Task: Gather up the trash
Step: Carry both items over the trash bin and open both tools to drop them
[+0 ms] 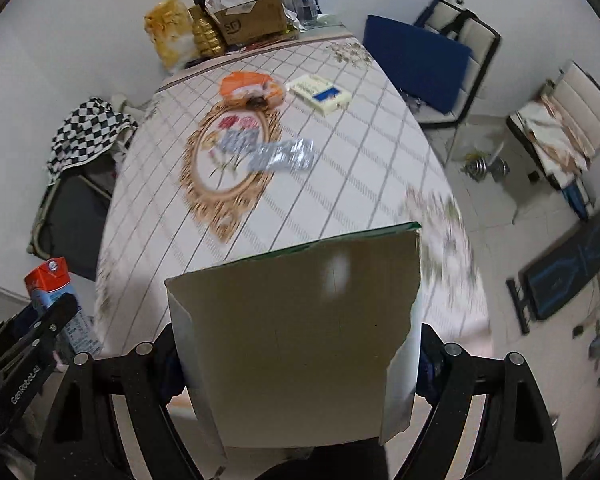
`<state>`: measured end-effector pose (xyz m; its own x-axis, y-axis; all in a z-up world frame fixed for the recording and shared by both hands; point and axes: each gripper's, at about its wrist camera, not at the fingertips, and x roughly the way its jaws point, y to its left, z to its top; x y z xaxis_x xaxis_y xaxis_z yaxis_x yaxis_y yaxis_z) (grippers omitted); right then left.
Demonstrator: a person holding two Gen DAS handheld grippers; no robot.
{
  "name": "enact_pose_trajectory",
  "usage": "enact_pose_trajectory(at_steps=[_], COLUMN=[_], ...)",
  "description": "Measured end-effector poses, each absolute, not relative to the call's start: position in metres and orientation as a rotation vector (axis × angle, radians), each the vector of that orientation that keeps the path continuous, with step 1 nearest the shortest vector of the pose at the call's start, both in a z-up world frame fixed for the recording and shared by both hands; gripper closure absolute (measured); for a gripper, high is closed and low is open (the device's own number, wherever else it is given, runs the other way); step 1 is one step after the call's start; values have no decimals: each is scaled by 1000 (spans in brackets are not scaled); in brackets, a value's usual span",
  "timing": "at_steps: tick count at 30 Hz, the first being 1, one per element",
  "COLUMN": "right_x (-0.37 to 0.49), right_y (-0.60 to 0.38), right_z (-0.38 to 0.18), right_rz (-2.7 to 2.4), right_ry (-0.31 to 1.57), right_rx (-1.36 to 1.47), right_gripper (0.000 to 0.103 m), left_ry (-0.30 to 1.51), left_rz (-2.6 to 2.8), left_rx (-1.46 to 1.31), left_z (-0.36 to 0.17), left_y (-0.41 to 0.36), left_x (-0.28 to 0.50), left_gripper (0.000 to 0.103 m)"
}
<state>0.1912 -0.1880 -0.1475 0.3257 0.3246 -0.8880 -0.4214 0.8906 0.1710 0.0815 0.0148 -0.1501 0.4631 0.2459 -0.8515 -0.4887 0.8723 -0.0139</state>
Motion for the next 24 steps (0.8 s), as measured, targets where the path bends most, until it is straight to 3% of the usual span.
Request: enact_pose_trajectory(at_steps=[5, 11, 17, 24], right_x=[93, 30, 6, 16], right_y=[-219, -263, -299, -314], right_z=[-160, -222, -342, -503], right_rz=[476, 417, 341, 268], right_ry=[1206, 1373, 1594, 1697], right_rx=[-62, -25, 94, 288], right_gripper=[16, 16, 16, 16], left_ry=[1065, 1239, 1410, 1499], left_rz=[349, 272, 259, 270], left_rx=[-299, -379, -545, -681], left_z=[-170, -242, -358, -517], left_y=[-13, -36, -39, -31], left_x=[28, -21, -45, -14], left_gripper=[56, 56, 56, 55])
